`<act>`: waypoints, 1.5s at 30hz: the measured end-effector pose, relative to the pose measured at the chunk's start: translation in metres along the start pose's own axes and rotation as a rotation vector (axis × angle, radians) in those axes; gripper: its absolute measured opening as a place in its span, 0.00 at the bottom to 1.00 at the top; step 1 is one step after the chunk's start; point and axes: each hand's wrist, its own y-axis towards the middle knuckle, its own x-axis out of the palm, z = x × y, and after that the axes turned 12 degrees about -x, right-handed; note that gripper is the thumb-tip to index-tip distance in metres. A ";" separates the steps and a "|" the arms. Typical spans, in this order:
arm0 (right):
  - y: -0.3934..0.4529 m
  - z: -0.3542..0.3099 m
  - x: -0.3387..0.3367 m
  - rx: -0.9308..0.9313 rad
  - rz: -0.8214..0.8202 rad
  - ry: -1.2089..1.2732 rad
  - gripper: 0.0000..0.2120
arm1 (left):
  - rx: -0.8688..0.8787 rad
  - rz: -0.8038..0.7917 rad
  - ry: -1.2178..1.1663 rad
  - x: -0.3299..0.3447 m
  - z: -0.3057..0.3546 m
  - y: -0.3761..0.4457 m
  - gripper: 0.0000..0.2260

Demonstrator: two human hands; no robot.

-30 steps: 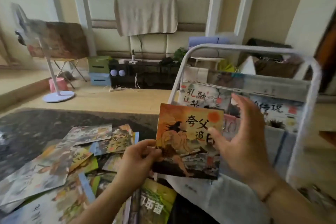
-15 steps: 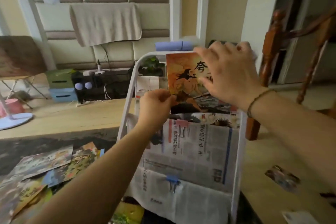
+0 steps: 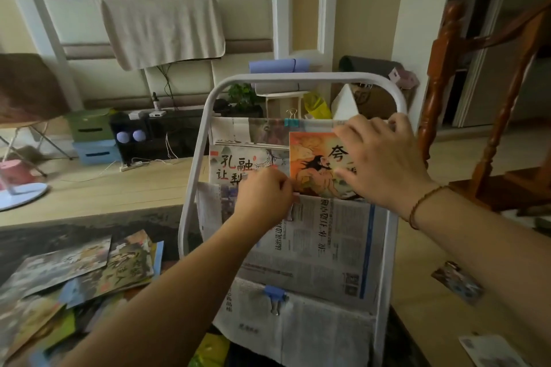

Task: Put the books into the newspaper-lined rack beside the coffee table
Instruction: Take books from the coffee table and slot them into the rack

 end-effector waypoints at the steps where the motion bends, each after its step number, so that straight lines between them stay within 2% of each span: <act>1: -0.002 -0.001 0.001 -0.002 -0.016 -0.001 0.28 | -0.006 -0.003 0.025 0.002 0.000 0.000 0.18; 6: -0.009 -0.008 0.004 -0.012 -0.079 -0.032 0.28 | 0.002 0.038 0.182 0.001 0.003 -0.005 0.24; 13: -0.009 -0.014 0.000 0.028 -0.186 -0.024 0.29 | 0.029 0.021 0.187 0.005 0.000 -0.004 0.26; 18: -0.006 -0.021 -0.004 0.036 -0.194 -0.014 0.28 | 0.122 0.030 0.210 -0.004 -0.013 -0.013 0.25; 21: -0.006 -0.029 -0.001 0.079 -0.032 0.037 0.27 | 0.258 0.155 0.056 -0.013 -0.038 -0.026 0.17; 23: -0.009 -0.044 0.006 0.136 0.073 0.249 0.28 | 0.346 0.242 -0.001 -0.020 -0.065 -0.034 0.14; 24: -0.013 -0.056 0.008 0.083 0.097 0.341 0.29 | 0.363 0.274 -0.010 -0.024 -0.081 -0.039 0.14; 27: 0.001 -0.111 0.003 -0.055 0.264 0.437 0.26 | 0.292 0.305 0.027 -0.037 -0.136 -0.051 0.17; 29: 0.015 -0.158 -0.009 -0.173 0.403 0.509 0.21 | 0.175 0.279 0.090 -0.047 -0.180 -0.058 0.17; 30: 0.022 -0.183 -0.015 -0.235 0.408 0.566 0.20 | 0.110 0.262 0.122 -0.054 -0.203 -0.062 0.17; 35: 0.050 -0.300 0.016 -0.394 0.254 0.851 0.19 | -0.287 0.129 0.354 -0.088 -0.331 -0.091 0.19; 38: 0.071 -0.365 0.038 -0.375 0.009 0.930 0.22 | -0.473 0.041 0.441 -0.103 -0.396 -0.112 0.22; 42: 0.104 -0.427 0.071 -0.403 -0.313 0.857 0.27 | -0.632 -0.012 0.484 -0.103 -0.447 -0.132 0.25; 45: 0.130 -0.461 0.099 -0.408 -0.444 0.809 0.29 | -0.638 0.038 0.476 -0.097 -0.465 -0.142 0.25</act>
